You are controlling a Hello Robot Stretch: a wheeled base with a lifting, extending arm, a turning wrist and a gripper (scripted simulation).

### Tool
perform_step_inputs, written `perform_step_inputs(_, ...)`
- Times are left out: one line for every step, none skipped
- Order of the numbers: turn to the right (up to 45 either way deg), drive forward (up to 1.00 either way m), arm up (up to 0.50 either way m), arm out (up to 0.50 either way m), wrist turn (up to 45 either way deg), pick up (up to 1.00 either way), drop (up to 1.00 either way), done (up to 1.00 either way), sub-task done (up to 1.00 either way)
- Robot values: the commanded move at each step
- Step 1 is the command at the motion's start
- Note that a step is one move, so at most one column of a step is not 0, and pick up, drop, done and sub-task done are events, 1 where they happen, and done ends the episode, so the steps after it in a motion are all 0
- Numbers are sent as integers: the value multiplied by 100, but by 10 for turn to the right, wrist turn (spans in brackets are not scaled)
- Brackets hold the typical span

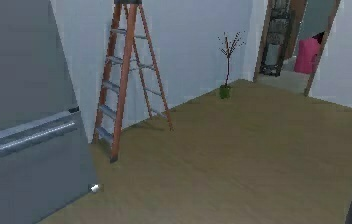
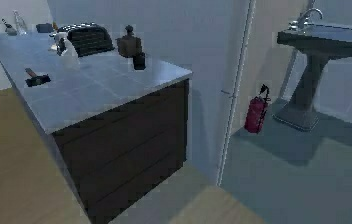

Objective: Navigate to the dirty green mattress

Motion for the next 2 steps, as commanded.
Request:
perform_step_inputs(-30,0,0,0,0,0,0,0,0)
perform_step_inputs(0,10,0,0,0,0,0,0,0)
